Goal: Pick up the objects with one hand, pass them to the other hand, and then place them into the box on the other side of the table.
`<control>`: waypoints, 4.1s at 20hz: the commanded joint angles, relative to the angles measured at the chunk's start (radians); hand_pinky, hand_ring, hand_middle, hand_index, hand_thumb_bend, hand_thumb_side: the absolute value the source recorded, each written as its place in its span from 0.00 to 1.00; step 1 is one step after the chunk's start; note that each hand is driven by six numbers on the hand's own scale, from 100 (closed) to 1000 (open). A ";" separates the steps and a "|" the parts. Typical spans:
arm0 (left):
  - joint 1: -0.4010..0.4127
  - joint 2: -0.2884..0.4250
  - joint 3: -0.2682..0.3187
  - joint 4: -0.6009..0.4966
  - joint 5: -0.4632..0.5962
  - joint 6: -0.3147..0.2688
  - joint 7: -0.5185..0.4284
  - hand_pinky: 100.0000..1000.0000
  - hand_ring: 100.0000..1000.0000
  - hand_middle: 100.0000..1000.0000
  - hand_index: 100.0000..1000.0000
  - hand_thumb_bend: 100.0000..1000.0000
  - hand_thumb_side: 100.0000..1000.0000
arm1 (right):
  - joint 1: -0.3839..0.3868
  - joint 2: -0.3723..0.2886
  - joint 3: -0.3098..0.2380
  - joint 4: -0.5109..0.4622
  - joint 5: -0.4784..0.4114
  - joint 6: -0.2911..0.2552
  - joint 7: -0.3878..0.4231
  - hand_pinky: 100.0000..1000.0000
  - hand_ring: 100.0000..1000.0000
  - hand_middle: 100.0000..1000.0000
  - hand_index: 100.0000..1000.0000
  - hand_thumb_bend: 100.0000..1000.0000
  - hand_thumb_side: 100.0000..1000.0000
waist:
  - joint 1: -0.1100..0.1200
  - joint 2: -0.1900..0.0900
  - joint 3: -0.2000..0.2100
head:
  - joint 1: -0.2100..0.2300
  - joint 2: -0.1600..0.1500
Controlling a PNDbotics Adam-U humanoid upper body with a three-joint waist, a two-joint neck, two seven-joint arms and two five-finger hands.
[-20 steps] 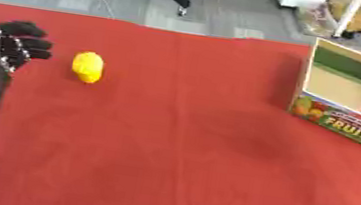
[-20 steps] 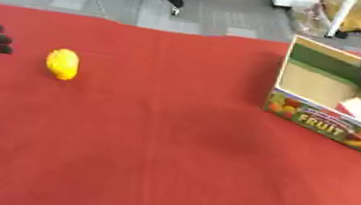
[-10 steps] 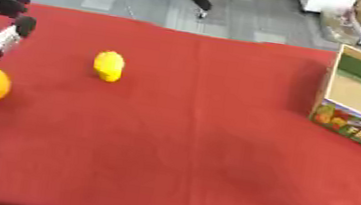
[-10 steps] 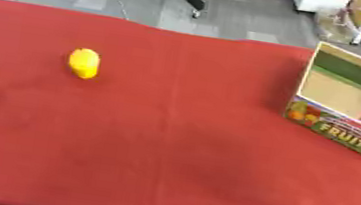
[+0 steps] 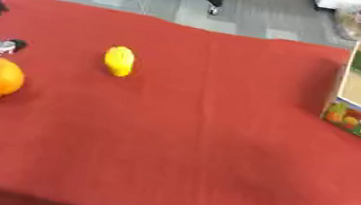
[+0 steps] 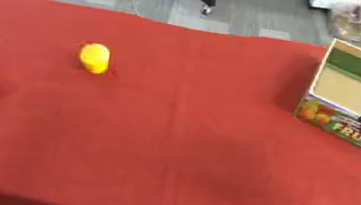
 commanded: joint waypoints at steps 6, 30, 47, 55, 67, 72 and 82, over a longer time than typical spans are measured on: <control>-0.040 0.001 0.007 0.118 -0.100 -0.028 -0.116 0.77 0.71 0.70 0.85 0.41 0.39 | 0.001 -0.005 -0.001 -0.022 0.004 0.005 0.009 0.43 0.03 0.01 0.87 0.00 0.39 | 0.012 -0.023 -0.003 | 0.001 0.002; -0.093 -0.067 -0.001 -0.037 0.299 -0.151 0.124 0.59 0.46 0.40 0.49 0.00 0.25 | -0.006 -0.002 0.010 -0.022 -0.010 -0.005 0.008 0.43 0.04 0.01 0.86 0.00 0.40 | 0.000 -0.022 -0.008 | -0.017 0.002; -0.203 -0.530 -0.171 -0.058 0.847 -0.265 -0.041 0.60 0.48 0.40 0.49 0.00 0.51 | -0.198 -0.069 0.126 -0.022 -0.159 -0.124 0.122 0.43 0.05 0.02 0.87 0.00 0.35 | -0.025 -0.014 -0.058 | 0.002 -0.006; -0.167 -0.558 -0.328 -0.154 1.051 -0.208 -0.211 0.60 0.48 0.40 0.49 0.00 0.54 | -0.320 -0.130 0.230 -0.022 -0.134 -0.245 0.240 0.43 0.04 0.02 0.87 0.00 0.32 | -0.025 -0.015 -0.052 | -0.001 -0.002; -0.150 -0.527 -0.466 -0.239 1.152 -0.104 -0.301 0.61 0.49 0.41 0.49 0.00 0.57 | -0.412 -0.171 0.355 -0.022 0.057 -0.320 0.260 0.40 0.05 0.02 0.87 0.07 0.34 | -0.025 -0.014 -0.035 | -0.013 0.005; -0.152 -0.517 -0.498 -0.284 1.234 -0.063 -0.305 0.61 0.50 0.42 0.50 0.00 0.58 | -0.433 -0.197 0.389 -0.022 0.117 -0.376 0.261 0.39 0.06 0.03 0.85 0.12 0.34 | -0.026 -0.013 -0.030 | -0.014 0.007; -0.158 -0.499 -0.548 -0.331 1.297 0.019 -0.267 0.62 0.52 0.42 0.51 0.00 0.59 | -0.483 -0.212 0.399 -0.022 0.344 -0.497 0.160 0.38 0.19 0.09 0.83 0.33 0.27 | -0.022 -0.012 -0.031 | -0.018 0.011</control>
